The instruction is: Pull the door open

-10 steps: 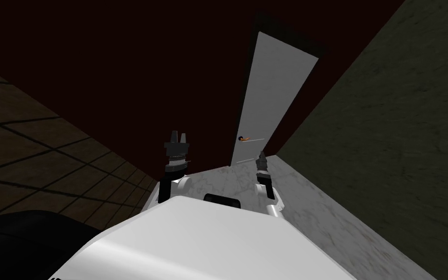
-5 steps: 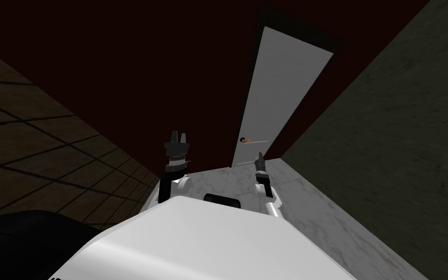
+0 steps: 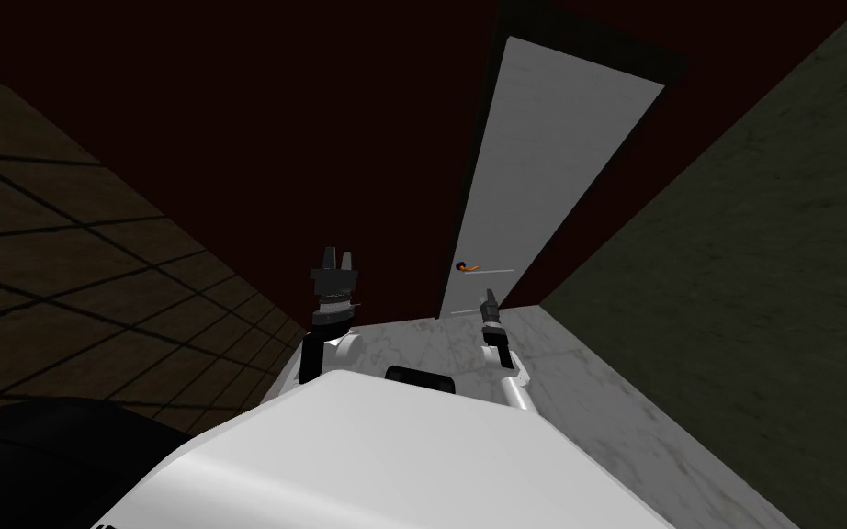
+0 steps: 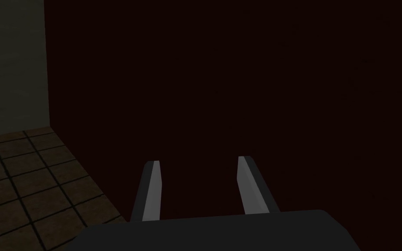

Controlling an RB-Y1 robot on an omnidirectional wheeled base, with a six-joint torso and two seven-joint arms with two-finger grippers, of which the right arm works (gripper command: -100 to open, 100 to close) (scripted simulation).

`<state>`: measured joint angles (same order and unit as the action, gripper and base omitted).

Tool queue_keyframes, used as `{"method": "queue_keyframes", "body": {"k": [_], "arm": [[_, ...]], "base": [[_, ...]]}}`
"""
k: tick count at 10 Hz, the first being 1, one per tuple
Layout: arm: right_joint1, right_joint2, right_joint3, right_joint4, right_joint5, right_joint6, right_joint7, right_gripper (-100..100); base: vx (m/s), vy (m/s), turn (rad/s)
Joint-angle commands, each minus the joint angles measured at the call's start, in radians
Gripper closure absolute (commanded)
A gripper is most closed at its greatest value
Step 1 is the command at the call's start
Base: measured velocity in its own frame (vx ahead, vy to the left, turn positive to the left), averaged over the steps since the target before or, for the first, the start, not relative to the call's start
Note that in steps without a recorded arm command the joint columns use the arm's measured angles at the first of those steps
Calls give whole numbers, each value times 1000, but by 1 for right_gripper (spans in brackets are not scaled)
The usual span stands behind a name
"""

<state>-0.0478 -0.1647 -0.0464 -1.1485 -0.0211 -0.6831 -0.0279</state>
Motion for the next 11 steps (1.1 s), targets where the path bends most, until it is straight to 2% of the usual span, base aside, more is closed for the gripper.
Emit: {"method": "queue_keyframes", "body": {"k": [1,3,4,6,7,10,11], "arm": [[-22,-5,-2,50,2,-12,-7,-100],[-51,-10,-5,117,6,-18,-15,-100],[-51,-10,-5,118,6,-18,-15,-100],[-79,-16,-7,177,9,-24,-22,-100],[-79,-16,-7,179,9,-24,-22,-100],[-120,-23,-11,268,13,-32,-33,-100],[-120,-23,-11,268,13,-32,-33,-100]], "base": [[46,-78,139],[59,-98,138],[36,-61,41],[42,-59,103],[30,-58,60],[38,-75,111],[29,-69,42]]}}
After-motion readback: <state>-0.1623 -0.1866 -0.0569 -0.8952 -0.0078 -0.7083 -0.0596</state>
